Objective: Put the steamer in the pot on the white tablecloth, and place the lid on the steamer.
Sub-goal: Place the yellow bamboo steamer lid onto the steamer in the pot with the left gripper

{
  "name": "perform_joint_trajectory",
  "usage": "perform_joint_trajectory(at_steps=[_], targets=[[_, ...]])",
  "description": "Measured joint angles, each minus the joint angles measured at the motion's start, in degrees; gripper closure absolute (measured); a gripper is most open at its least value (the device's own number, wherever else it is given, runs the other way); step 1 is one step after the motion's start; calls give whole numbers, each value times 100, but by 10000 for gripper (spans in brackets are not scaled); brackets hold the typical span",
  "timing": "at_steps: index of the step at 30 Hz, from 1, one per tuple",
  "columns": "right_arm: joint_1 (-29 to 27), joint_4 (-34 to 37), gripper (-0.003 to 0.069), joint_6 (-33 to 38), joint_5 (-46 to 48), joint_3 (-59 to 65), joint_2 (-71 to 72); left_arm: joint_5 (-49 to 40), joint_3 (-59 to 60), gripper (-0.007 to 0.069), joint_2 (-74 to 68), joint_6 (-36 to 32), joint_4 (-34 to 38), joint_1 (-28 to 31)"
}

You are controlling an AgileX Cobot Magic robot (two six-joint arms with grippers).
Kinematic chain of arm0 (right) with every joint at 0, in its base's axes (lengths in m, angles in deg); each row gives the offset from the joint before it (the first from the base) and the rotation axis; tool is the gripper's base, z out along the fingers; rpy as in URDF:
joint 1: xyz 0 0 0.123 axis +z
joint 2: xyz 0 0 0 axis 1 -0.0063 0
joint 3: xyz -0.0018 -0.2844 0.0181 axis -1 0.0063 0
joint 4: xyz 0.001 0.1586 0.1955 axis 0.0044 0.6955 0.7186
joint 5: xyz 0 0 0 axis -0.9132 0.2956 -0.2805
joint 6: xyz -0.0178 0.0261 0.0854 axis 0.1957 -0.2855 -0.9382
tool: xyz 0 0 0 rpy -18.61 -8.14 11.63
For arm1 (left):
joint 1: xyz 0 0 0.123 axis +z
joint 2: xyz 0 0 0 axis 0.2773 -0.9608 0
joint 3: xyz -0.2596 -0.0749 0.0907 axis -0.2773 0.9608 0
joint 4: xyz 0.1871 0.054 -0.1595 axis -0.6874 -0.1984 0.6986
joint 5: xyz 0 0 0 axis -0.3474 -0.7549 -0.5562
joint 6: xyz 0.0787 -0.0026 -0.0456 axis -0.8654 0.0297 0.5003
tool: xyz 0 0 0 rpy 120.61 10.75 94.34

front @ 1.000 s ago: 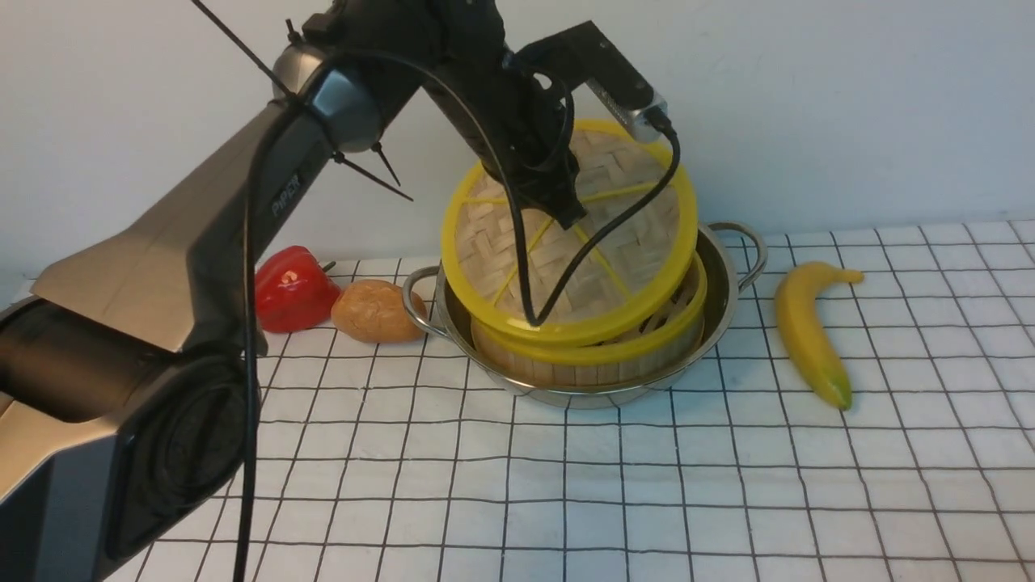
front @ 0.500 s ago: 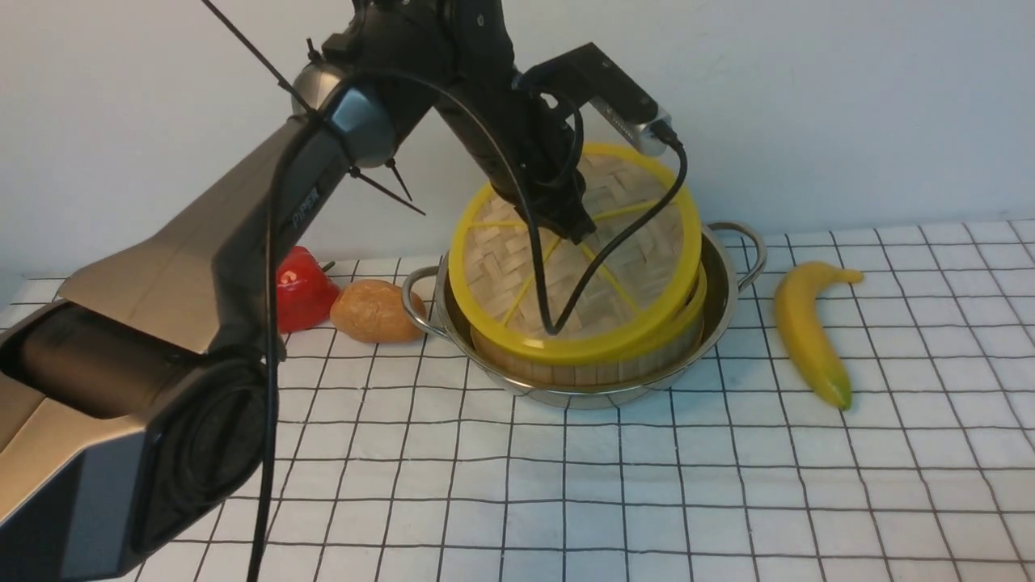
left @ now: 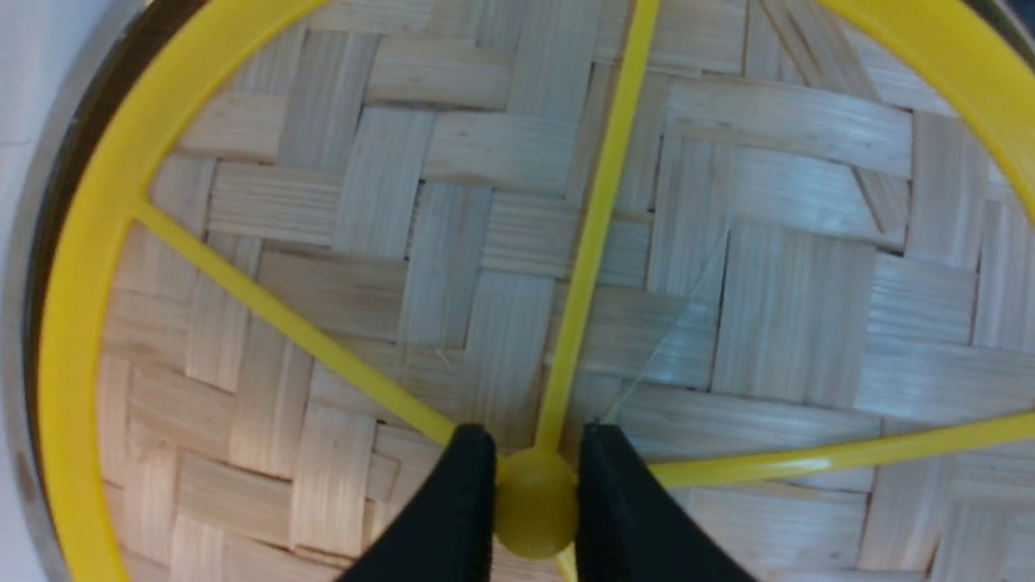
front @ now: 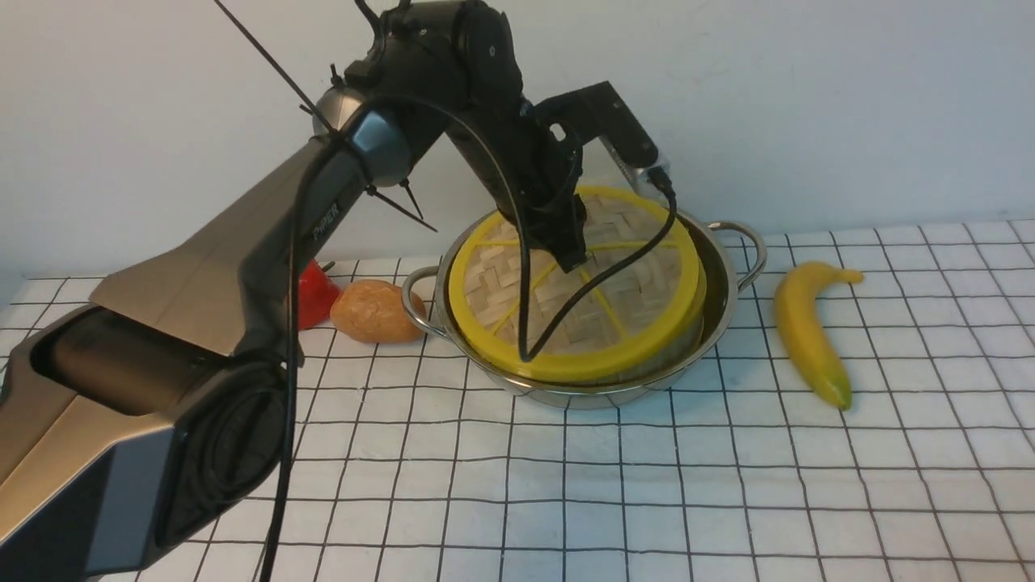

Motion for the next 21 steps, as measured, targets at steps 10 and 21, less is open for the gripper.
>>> perform_joint_trajectory(at_steps=[10,21], targets=[[0,0,419,6,0,0,0,318,0,468,-8,-273,94,0],[0,0,419,6,0,0,0,772,0,332,-53,-308,94,0]])
